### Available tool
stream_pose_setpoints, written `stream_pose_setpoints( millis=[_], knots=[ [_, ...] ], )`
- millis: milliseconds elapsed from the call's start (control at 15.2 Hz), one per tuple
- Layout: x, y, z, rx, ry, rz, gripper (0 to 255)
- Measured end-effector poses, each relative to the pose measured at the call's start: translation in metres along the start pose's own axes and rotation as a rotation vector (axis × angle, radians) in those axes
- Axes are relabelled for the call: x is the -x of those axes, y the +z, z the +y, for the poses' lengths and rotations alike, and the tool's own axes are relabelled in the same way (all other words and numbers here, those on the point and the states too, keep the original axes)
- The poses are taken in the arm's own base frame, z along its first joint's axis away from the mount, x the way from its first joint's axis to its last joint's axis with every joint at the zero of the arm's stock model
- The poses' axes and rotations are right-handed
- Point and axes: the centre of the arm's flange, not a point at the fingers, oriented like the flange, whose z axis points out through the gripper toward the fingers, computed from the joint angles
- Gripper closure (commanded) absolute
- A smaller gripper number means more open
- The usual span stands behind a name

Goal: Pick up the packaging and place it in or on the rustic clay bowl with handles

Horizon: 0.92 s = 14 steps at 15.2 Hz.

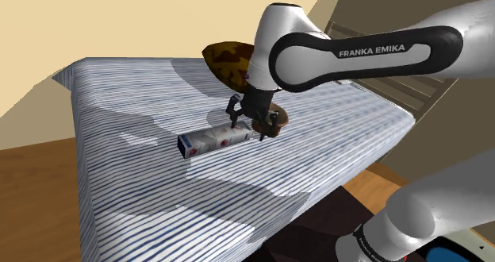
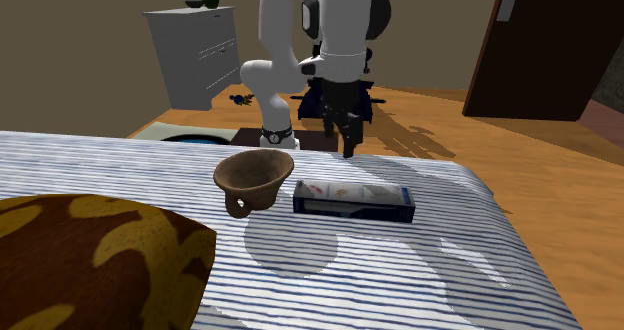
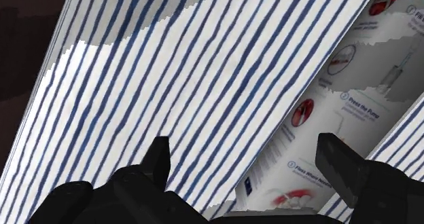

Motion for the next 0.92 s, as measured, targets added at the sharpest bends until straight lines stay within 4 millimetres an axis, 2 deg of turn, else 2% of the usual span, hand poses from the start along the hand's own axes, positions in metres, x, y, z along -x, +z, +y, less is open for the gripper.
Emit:
stream_pose_setpoints(
  millis=[132,462,660,924],
  knots=[
    [0.004,0.01,-0.025,-0.006,0.075,0.001,0],
    [-0.009,0.03,-0.081,-0.022,0.264,0.005,0],
    [-0.011,0.047,-0.093,-0.025,0.297,0.007,0],
    [-0.011,0.068,-0.094,-0.026,0.302,0.008,0]
  ],
)
